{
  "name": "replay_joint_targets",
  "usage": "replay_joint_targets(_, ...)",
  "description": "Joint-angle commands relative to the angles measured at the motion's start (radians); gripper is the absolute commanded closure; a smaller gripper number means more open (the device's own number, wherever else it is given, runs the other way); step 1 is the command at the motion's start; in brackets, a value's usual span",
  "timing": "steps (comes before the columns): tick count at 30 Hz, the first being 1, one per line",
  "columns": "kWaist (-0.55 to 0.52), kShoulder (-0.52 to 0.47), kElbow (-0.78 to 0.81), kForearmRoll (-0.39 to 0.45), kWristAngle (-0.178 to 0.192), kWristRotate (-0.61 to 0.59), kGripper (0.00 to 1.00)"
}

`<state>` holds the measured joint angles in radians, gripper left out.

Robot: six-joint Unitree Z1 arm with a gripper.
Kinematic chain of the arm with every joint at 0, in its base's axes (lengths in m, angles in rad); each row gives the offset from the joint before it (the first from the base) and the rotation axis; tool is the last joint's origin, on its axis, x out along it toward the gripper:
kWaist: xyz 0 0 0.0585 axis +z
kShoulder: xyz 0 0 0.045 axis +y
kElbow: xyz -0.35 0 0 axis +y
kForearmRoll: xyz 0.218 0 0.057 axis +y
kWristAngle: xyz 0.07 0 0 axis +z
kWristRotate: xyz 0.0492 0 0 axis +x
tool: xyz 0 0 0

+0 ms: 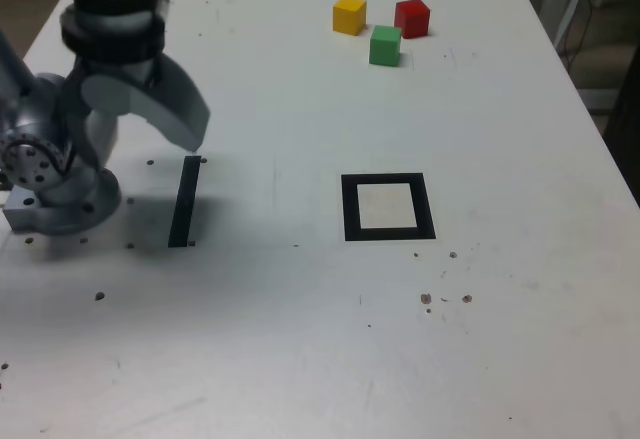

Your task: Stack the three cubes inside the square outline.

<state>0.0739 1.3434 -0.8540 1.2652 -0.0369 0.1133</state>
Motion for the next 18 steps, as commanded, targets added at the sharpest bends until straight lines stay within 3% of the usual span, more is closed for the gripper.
replay_joint_targets(1,0.001,0.025,-0.032,0.025,-0.001,0.003,0.01)
replay_joint_targets(7,0.006,0.122,-0.201,0.175,0.037,0.018,0.01)
replay_joint_targets(12,0.011,0.148,-0.329,0.206,0.062,0.044,0.00)
replay_joint_targets(18,0.048,0.222,-0.467,0.244,0.066,0.091,0.00)
